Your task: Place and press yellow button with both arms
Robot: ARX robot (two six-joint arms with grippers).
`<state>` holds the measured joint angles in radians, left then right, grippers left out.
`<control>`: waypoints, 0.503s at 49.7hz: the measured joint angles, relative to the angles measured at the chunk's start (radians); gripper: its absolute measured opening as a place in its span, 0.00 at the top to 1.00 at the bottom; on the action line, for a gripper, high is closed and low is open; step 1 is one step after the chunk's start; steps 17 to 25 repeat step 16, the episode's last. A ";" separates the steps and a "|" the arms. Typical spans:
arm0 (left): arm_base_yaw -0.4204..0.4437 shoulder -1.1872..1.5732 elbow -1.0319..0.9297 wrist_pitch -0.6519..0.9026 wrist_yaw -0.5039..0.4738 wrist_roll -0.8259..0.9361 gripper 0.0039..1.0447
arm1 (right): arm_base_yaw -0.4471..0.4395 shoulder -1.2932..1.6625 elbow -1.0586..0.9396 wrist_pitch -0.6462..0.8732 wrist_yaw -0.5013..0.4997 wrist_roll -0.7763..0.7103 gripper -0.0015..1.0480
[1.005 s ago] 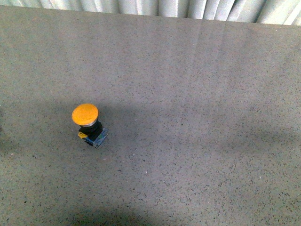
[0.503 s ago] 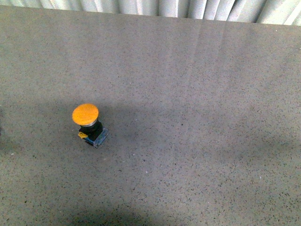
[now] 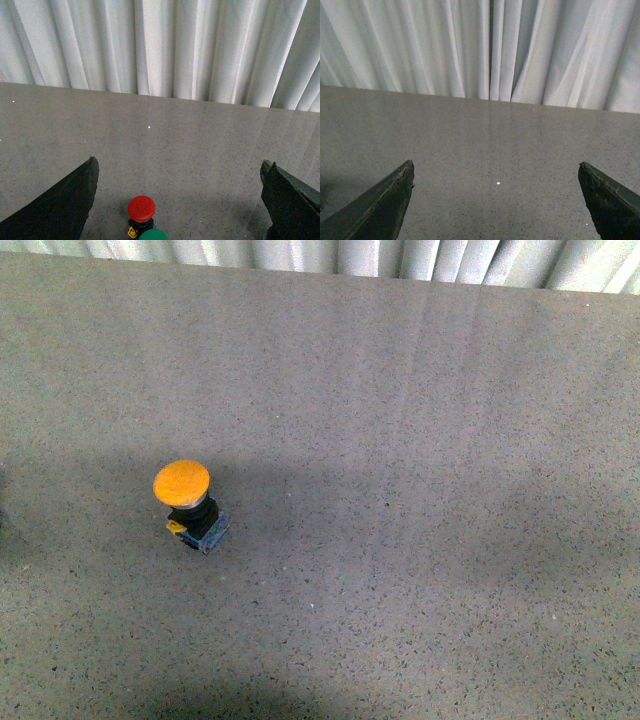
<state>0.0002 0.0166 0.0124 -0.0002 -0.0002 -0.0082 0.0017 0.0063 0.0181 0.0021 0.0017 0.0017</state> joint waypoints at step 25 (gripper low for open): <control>0.000 0.000 0.000 0.000 0.000 0.000 0.09 | 0.000 0.000 0.000 0.000 0.000 0.000 0.09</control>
